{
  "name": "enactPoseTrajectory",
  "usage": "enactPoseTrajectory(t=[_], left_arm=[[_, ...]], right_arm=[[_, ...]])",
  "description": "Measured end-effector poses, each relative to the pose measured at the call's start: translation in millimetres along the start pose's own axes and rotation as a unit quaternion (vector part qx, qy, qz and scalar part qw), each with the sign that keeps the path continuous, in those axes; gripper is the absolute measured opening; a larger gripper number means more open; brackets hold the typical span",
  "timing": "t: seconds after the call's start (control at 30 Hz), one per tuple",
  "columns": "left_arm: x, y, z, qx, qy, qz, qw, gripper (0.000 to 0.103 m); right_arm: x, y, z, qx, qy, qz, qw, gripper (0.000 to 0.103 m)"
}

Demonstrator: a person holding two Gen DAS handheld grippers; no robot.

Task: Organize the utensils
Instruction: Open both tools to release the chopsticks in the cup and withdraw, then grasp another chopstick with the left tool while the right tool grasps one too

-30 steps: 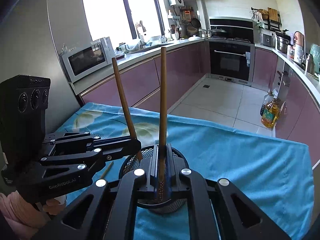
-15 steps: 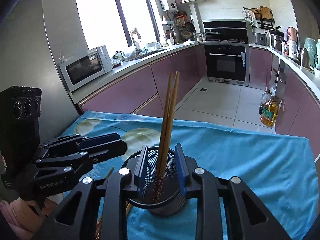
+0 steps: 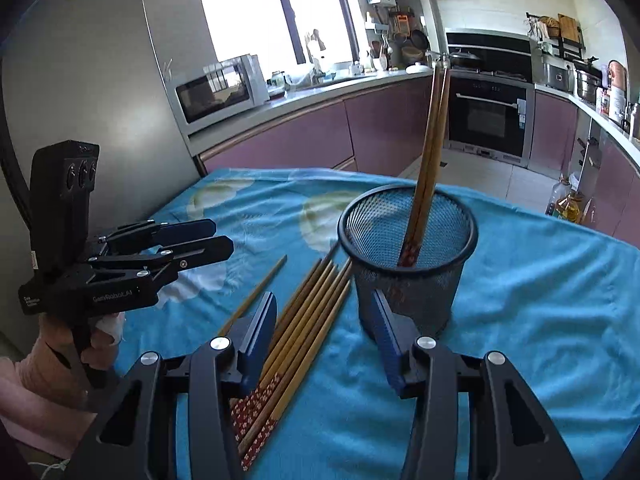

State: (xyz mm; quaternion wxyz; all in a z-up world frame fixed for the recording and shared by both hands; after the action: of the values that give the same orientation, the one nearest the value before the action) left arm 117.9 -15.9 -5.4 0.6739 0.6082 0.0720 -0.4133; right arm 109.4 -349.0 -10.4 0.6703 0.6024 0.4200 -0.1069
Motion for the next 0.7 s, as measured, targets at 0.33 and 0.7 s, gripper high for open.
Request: enactPoseTrajectory(t=[0.33,0.7], left_arm=[[22.0,-55.5,-5.2,-0.013,0.008,-0.052,0.9985,0.052],[33.9,-66.0,-2.9,-0.016,0.004,-0.072,0.9973,0.05]], right_arm=[[32.8,-30.5,-9.5,0.009,-0.03,-0.058,0.998,0.046],[41.6,-36.4,-18.1,-0.01,-0.063,-0.068,0.996,0.045]])
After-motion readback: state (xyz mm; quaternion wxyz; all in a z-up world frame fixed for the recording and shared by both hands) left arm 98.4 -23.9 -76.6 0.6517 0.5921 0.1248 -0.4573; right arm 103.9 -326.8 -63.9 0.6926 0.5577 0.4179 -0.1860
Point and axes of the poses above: each gripper's, at about its wrist camera, not at the fingertips, and x roughly the way its jaws point, z to its right, y to its top, the point moved 1 cm from there along x, roughly the way its jaws point, and after that the axes turned 12 degrees about -y, right-handed, at the moved point
